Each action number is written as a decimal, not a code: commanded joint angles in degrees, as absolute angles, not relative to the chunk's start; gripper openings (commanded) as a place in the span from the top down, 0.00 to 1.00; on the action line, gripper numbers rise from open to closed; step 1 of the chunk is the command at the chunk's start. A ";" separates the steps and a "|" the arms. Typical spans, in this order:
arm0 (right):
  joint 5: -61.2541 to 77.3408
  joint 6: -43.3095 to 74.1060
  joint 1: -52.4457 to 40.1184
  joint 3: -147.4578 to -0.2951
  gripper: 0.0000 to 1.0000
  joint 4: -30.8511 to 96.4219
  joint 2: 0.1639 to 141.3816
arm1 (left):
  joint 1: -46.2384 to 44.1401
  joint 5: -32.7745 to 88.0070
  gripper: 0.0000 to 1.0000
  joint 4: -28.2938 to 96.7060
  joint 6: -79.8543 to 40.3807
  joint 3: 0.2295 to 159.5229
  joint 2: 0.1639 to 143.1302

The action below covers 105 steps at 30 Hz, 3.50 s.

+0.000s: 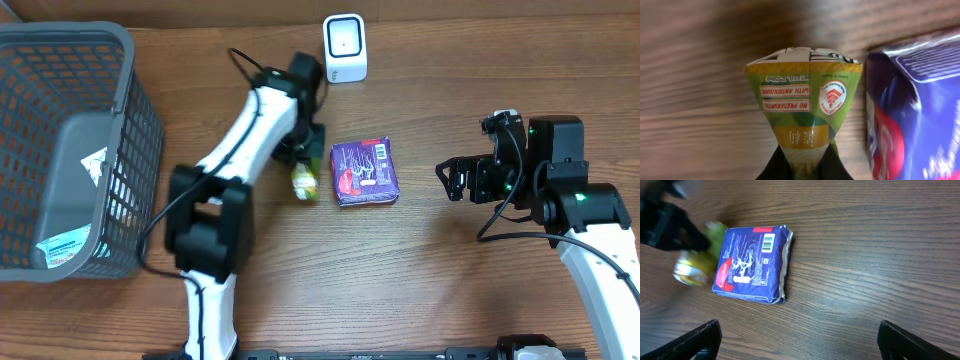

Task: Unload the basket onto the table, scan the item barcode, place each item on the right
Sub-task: 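Lift the juice box out and carry it beside the purple package, then move the left gripper back into the basket over the white Pantene tube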

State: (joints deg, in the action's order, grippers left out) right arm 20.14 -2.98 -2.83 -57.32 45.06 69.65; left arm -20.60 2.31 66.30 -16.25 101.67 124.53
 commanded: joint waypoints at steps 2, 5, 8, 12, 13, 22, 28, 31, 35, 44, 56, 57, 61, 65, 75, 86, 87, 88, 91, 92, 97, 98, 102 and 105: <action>20.01 -3.01 -2.87 -58.57 0.00 44.88 69.47 | -22.63 6.02 0.70 65.60 -16.88 102.76 125.25; 20.01 -3.03 -2.90 -58.57 0.00 44.91 69.47 | -23.00 5.96 0.33 65.89 -16.71 104.20 124.40; 20.01 -3.01 -2.87 -58.57 0.00 44.88 69.47 | -22.39 5.32 0.18 68.73 -16.69 108.90 123.50; 20.01 -3.01 -2.87 -58.57 0.00 44.91 69.47 | -19.86 2.72 0.17 76.34 -16.71 120.46 121.58; 20.01 -3.01 -2.90 -58.57 0.00 44.88 69.47 | -19.03 2.13 0.17 78.52 -16.71 123.92 120.95; 20.01 -3.03 -2.90 -58.57 0.00 44.88 69.47 | -6.63 0.25 0.21 91.22 -16.93 142.82 110.06; 19.99 -3.01 -2.90 -58.57 0.00 44.88 69.47 | 7.03 -7.42 0.25 96.82 -20.62 141.97 102.04; 20.01 -3.03 -2.90 -58.57 0.00 44.91 69.47 | 14.02 -5.32 0.23 96.82 -23.49 138.61 99.61; 19.99 -3.03 -2.90 -58.57 0.00 44.91 69.47 | 22.48 -4.43 0.23 96.18 -25.45 132.68 98.30; 20.01 -3.03 -2.90 -58.57 0.00 44.88 69.47 | 32.29 2.59 0.22 85.58 -25.74 119.55 98.35; 20.01 -3.01 -2.90 -58.57 0.00 44.91 69.47 | 33.69 2.15 0.24 74.02 -26.04 101.16 98.98; 20.01 -3.03 -2.90 -58.57 0.00 44.91 69.47 | 33.76 1.93 0.24 72.90 -26.06 100.05 98.98; 20.01 -3.03 -2.90 -58.57 0.00 44.91 69.47 | 34.09 -0.05 0.21 67.11 -25.78 94.83 99.00; 20.01 -3.03 -2.90 -58.57 0.00 44.91 69.47 | 34.15 -2.22 0.06 61.71 -25.82 89.38 99.07; 20.01 -3.03 -2.90 -58.57 0.00 44.91 69.47 | 34.15 -1.91 0.01 50.70 -23.55 81.41 100.79; 20.01 -3.03 -2.90 -58.57 0.00 44.91 69.47 | 34.11 -1.89 0.22 51.81 -21.30 81.41 110.43; 20.01 -3.01 -2.90 -58.57 0.00 44.91 69.47 | 34.11 -1.89 0.23 51.99 -21.28 81.41 111.11; 20.01 -3.01 -2.90 -58.57 0.00 44.91 69.47 | 34.11 -1.91 0.23 52.21 -21.28 81.41 111.74; 20.01 -3.03 -2.90 -58.57 0.00 44.91 69.47 | 34.11 -2.13 0.25 52.56 -21.21 81.41 113.25; 20.01 -3.03 -2.90 -58.57 0.00 44.91 69.47 | 34.11 -2.22 0.25 52.62 -21.21 81.41 113.71; 20.01 -3.03 -2.90 -58.57 0.00 44.91 69.47 | 34.11 -2.33 0.79 52.62 -21.19 81.49 114.41; 19.99 -3.03 -2.90 -58.57 0.00 44.91 69.47 | 34.11 -2.33 0.92 52.66 -21.15 81.73 114.26; 20.01 -3.03 -2.87 -58.57 0.00 44.91 69.47 | 34.09 -2.31 0.96 55.35 -20.40 85.45 113.69; 20.01 -3.03 -2.90 -58.57 0.00 44.91 69.47 | 34.06 -2.31 0.96 60.36 -19.75 92.51 112.79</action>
